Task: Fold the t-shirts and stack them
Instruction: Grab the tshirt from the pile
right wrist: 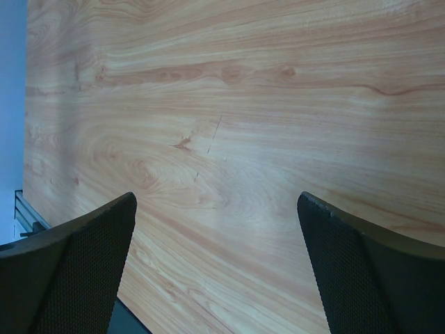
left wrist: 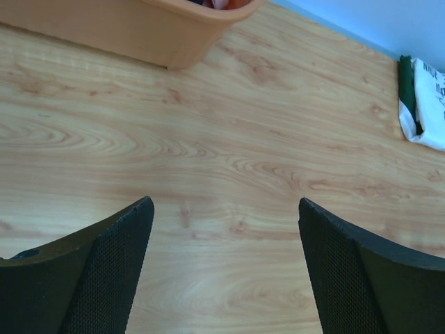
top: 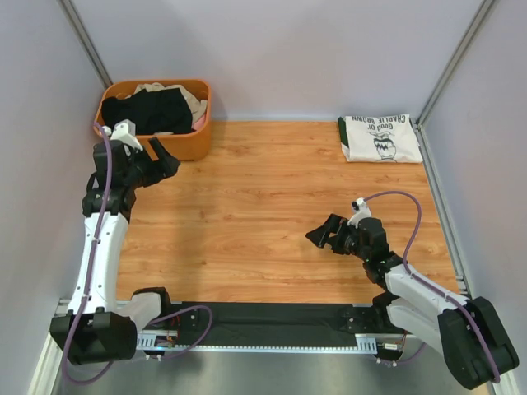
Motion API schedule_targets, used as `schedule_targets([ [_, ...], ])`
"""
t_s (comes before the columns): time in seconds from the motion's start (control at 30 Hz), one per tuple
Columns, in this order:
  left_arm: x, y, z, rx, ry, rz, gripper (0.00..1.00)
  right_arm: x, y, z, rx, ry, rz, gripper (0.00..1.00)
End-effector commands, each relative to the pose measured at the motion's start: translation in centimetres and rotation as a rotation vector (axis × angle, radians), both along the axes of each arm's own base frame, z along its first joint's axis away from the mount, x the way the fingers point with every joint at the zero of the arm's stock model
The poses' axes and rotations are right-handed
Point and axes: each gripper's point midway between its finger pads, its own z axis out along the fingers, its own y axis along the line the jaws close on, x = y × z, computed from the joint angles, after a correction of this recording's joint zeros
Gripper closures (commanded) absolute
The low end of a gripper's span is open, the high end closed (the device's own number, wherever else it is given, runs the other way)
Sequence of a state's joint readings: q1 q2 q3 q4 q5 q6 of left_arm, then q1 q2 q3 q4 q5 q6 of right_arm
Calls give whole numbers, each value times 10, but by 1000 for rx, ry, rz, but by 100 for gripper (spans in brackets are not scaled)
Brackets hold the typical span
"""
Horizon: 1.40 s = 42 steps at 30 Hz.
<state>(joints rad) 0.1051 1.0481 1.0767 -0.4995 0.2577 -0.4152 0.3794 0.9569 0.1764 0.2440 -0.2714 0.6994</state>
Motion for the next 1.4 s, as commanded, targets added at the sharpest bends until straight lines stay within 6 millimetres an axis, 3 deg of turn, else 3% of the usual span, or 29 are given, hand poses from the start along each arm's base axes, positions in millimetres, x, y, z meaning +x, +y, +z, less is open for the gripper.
schedule_targets([
  [0.0,15,14,45,43,-94,63,9,2,2,5,12,-28,-2,0],
  [0.07,22,23,64,58,-129,110,6,2,2,4,10,-24,-2,0],
  [0.23,63,48,73,117,-57,208,4,3,3,-1,2,4,6,0],
  [0.27,73,49,92,120,-91,207,5,4,4,0,0,2,12,0],
  [0.3,93,50,74,118,-36,200,5,4,5,0,-1,5,12,0],
  [0.33,101,52,72,118,-20,204,6,4,5,-2,-3,11,15,0],
  [0.37,111,54,85,117,-39,214,7,4,6,-2,-2,14,19,0],
  [0.4,128,59,66,121,10,228,7,5,6,-2,-4,16,18,0],
  [0.43,137,59,61,119,23,227,7,5,6,-3,-4,22,19,0],
  [0.47,147,65,70,128,0,252,7,5,6,-4,-6,21,20,0],
  [0.5,163,70,49,141,45,269,7,5,6,-4,-6,20,20,0],
  [0.53,172,73,43,158,55,272,7,5,7,-5,-7,24,21,0],
  [0.57,182,78,51,169,33,285,8,5,7,-5,-6,25,23,0],
  [0.6,198,84,27,187,78,294,8,6,7,-5,-5,23,23,0],
  [0.67,215,90,24,226,74,293,9,6,8,-6,-5,27,25,0],
  [0.7,227,96,0,247,114,300,9,6,8,-6,-5,27,27,0],
  [0.77,244,104,-17,271,135,312,10,7,9,-7,-7,30,31,0],
  [1.03,272,133,-45,284,153,352,16,9,10,-7,-8,27,32,1],
  [1.07,274,135,-46,284,152,355,30,10,10,-6,-8,27,32,1],
  [1.1,274,137,-45,281,148,355,42,10,10,-7,-9,26,33,1],
  [1.13,275,134,-42,279,142,345,79,11,10,-7,-9,26,33,1],
  [1.17,275,132,-29,274,117,338,99,11,10,-6,-8,27,34,1],
  [1.23,270,127,-9,270,92,358,100,11,11,-6,-8,25,34,1],
  [1.33,256,102,59,289,-35,349,100,12,10,-6,-8,23,31,1],
  [1.37,244,92,97,289,-105,343,100,11,11,-6,-7,22,34,1],
])
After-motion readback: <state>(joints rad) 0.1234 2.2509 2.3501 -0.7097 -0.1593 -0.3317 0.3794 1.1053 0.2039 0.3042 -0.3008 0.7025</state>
